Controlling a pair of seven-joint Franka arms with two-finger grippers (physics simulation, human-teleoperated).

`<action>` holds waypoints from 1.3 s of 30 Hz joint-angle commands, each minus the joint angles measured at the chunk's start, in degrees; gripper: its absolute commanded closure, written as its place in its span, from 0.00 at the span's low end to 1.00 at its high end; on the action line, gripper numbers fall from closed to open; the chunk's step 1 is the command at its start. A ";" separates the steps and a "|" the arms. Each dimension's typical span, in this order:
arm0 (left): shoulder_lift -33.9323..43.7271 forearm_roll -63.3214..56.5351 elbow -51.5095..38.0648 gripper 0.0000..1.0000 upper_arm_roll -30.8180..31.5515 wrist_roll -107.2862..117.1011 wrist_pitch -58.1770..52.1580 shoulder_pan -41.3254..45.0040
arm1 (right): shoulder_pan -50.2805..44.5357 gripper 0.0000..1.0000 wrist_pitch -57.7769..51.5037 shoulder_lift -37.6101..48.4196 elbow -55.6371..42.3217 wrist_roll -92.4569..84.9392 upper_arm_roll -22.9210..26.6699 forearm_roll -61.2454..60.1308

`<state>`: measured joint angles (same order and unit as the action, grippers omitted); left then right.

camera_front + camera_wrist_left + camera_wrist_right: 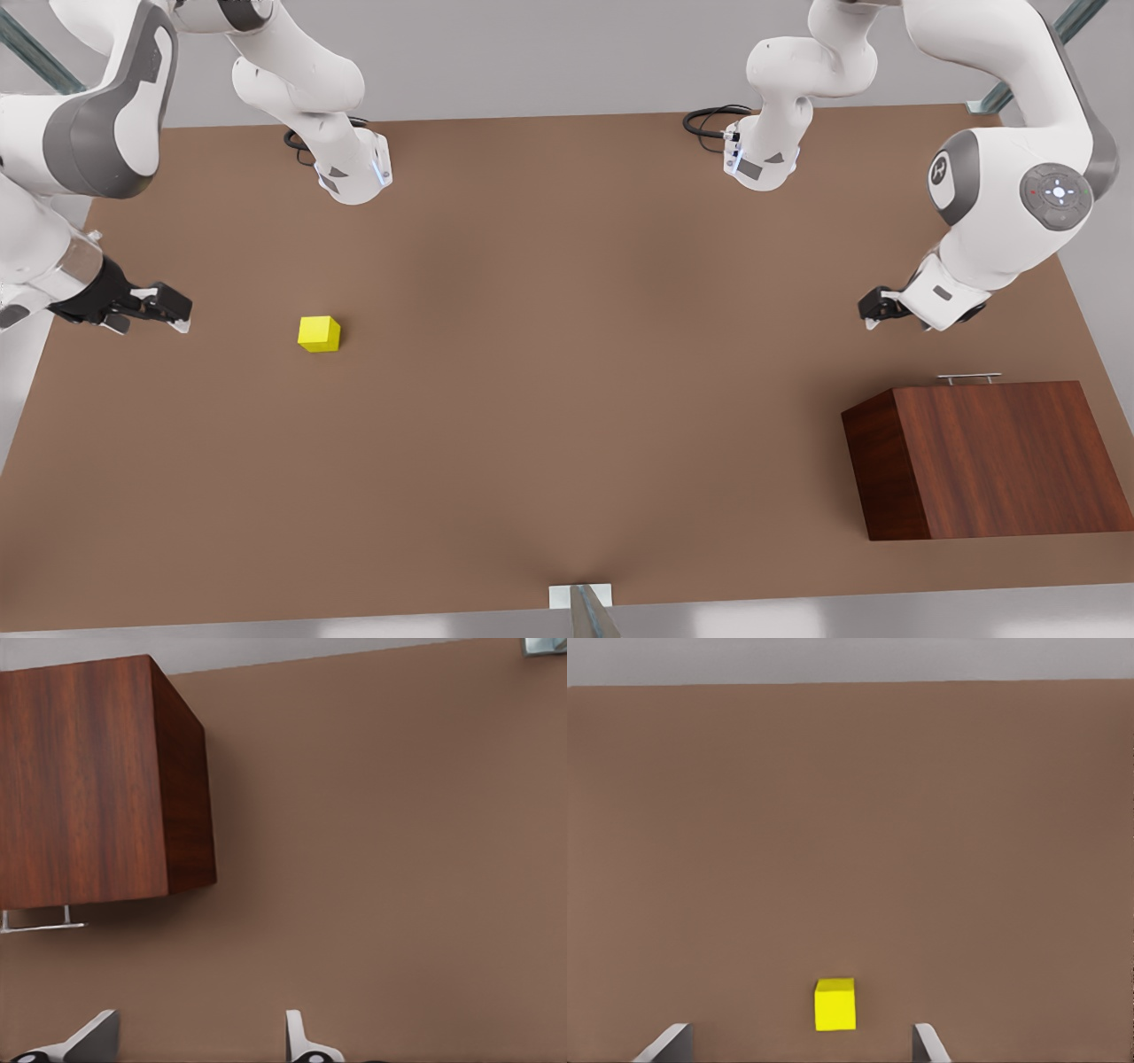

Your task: Open the drawer with left arm, place the square in the middle with right arm, and place the square in the drawer with left arm

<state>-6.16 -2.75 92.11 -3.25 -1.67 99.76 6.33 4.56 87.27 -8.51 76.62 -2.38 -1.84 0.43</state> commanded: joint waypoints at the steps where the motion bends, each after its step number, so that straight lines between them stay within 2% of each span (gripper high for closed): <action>1: 0.00 -0.41 0.00 0.00 0.00 0.00 0.00 0.08 | 0.01 0.00 0.00 -0.01 0.02 0.00 0.00 0.01; 4: -0.08 -0.33 0.09 0.00 -0.26 5.17 0.18 -0.18 | -0.61 0.00 1.84 -0.10 2.74 0.44 -0.27 3.00; 6: 0.44 -0.33 1.49 0.00 -0.79 25.82 0.35 -2.03 | -0.96 0.00 4.92 0.78 6.35 0.53 -0.44 2.91; 7: 2.19 -0.24 4.38 0.00 -2.28 33.12 2.80 -2.03 | -0.87 0.00 7.90 2.62 11.17 0.53 -0.44 2.83; 8: 4.65 -0.24 9.04 0.00 -3.51 40.23 6.84 -2.03 | -0.08 0.00 16.51 6.92 21.01 0.44 -0.44 2.03; 10: 8.17 -0.33 16.78 0.00 -5.10 47.72 14.58 -1.94 | -0.43 0.00 19.08 9.65 30.16 0.62 -0.53 1.77; 12: 9.85 -0.76 21.79 0.00 -6.68 53.35 20.65 -1.94 | -0.08 0.00 26.02 9.66 38.43 0.62 -0.53 1.77; 15: 13.01 -2.08 31.37 0.00 -7.74 61.51 31.64 -1.94 | 0.18 0.00 28.56 9.22 44.75 0.09 -0.62 1.77; 20: 12.66 -2.08 37.70 0.00 -11.51 69.08 42.71 -1.94 | -0.78 0.00 43.77 5.97 56.45 0.62 -1.67 1.68; 26: 10.11 -1.56 43.77 0.00 -15.21 70.84 50.88 -2.03 | -4.30 0.00 50.45 -0.01 57.33 4.22 -2.29 -3.68; 31: 5.10 -0.94 43.94 0.00 -15.29 73.48 57.92 -2.03 | -3.51 0.00 50.45 -1.51 57.50 4.13 -2.11 -3.68; 39: -0.17 1.25 42.98 0.00 -16.96 73.48 62.93 -4.92 | -0.87 0.00 50.54 -2.39 57.94 3.96 -1.85 -3.15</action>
<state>-6.76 -2.67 134.65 -20.21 71.81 162.80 1.80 3.90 137.81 -10.90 134.62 1.58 -3.61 -2.72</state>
